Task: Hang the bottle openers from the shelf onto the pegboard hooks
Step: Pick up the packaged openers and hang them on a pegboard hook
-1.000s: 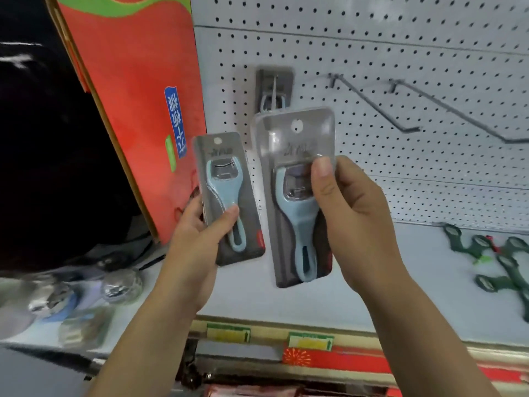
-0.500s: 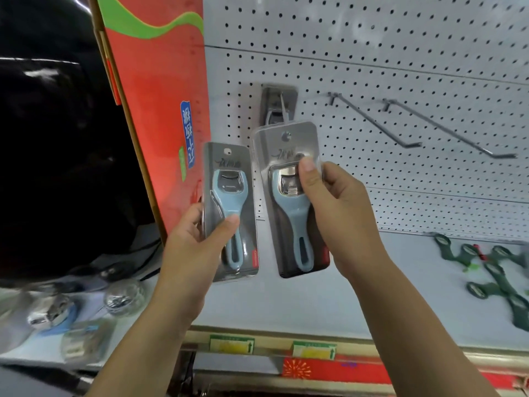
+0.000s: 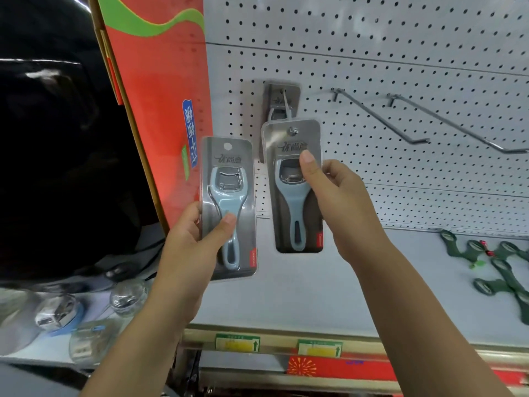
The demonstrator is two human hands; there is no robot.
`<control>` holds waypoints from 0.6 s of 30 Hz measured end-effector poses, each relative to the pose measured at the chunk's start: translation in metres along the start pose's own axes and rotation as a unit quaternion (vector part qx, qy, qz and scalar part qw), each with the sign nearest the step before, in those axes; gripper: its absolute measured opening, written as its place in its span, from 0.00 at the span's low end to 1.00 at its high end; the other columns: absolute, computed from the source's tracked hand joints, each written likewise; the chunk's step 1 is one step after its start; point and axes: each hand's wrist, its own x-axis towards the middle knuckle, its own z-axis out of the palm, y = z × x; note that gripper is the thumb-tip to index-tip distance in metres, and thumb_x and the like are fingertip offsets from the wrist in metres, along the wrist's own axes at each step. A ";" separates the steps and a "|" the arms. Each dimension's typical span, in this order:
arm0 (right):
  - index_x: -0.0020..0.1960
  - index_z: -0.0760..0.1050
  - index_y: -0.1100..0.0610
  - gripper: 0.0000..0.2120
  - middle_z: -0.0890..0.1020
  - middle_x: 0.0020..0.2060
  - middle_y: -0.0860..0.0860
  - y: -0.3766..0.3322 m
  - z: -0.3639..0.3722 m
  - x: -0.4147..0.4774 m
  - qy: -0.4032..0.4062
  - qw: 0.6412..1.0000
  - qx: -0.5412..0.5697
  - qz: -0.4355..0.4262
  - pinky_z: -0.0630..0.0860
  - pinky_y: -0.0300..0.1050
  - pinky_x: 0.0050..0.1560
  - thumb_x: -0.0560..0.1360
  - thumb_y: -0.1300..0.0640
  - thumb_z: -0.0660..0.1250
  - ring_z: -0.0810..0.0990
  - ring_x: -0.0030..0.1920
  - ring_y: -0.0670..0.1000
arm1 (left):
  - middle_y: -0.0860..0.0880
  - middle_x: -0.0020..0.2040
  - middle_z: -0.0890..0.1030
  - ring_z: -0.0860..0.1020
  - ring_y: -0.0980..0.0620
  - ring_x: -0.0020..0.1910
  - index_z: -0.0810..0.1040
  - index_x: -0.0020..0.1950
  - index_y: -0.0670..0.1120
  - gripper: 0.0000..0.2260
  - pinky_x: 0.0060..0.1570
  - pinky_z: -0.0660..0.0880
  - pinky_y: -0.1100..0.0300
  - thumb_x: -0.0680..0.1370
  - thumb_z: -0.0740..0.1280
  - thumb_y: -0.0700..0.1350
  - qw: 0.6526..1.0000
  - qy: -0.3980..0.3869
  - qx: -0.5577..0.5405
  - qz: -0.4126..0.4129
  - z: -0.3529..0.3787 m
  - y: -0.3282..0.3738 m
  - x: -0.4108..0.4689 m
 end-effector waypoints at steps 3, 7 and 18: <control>0.45 0.74 0.53 0.20 0.78 0.34 0.45 -0.004 -0.001 0.010 0.013 1.000 -0.018 0.003 0.70 0.34 0.34 0.76 0.36 0.67 0.74 0.33 0.44 | 0.48 0.51 0.87 0.85 0.44 0.52 0.85 0.50 0.56 0.06 0.55 0.80 0.42 0.77 0.69 0.48 0.999 0.010 -0.045 0.005 0.002 0.002 -0.004; 0.48 0.76 0.53 0.21 0.80 0.38 0.47 -0.008 -0.001 0.023 0.014 0.999 -0.038 0.003 0.76 0.33 0.37 0.77 0.34 0.65 0.78 0.38 0.46 | 0.47 0.42 0.84 0.80 0.46 0.41 0.84 0.48 0.51 0.12 0.43 0.78 0.47 0.77 0.65 0.57 0.997 0.012 -0.060 0.040 0.012 0.003 -0.012; 0.56 0.80 0.50 0.14 0.84 0.56 0.42 -0.028 -0.020 0.001 0.095 0.987 0.021 -0.131 0.75 0.51 0.68 0.84 0.45 0.58 0.80 0.60 0.40 | 0.42 0.46 0.85 0.82 0.54 0.42 0.79 0.55 0.39 0.20 0.41 0.81 0.61 0.78 0.64 0.55 0.993 -0.100 -0.008 0.065 0.040 0.009 0.000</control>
